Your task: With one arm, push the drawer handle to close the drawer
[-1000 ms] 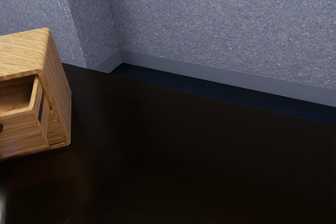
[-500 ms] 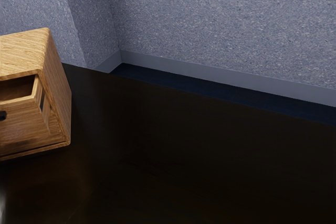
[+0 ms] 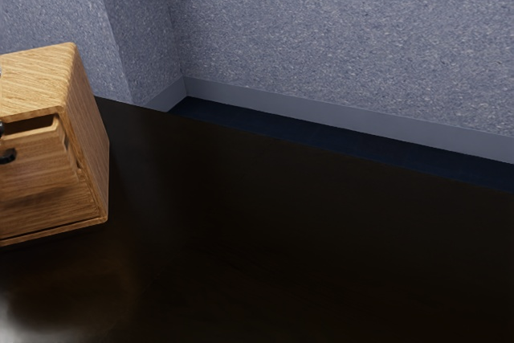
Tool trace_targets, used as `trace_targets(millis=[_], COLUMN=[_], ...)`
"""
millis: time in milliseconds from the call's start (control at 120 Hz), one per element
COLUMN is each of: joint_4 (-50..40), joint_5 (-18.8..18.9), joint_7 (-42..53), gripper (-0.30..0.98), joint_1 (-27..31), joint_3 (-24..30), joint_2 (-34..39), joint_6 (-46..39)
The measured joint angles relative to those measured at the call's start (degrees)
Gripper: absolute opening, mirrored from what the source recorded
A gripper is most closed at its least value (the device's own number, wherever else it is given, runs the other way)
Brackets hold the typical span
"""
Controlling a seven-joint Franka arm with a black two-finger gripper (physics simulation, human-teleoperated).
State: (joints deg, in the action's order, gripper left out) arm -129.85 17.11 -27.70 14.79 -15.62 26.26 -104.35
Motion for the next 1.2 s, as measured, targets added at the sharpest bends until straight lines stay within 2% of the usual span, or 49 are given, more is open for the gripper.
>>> trace_targets(millis=[425,717,867,1017,1200], joint_4=[7.93,9.13,6.86,3.40,2.25], joint_5=[0.01,-0.14,-0.27,-0.64,-1.19], joint_7=[-0.99,-1.32,-1.48,-1.65,-1.92], gripper=[-0.10,-0.10,-0.10,-0.10,-0.10], joint_1=[-0.54,-0.77,-0.96,-1.03,-5.57], joint_3=[-1.25,-1.26,-0.68,1.61,2.96], joint_2=[-9.56,-11.37,-8.26,-1.21,5.71], joint_6=[-2.15,-3.07,-1.93,0.78,5.70])
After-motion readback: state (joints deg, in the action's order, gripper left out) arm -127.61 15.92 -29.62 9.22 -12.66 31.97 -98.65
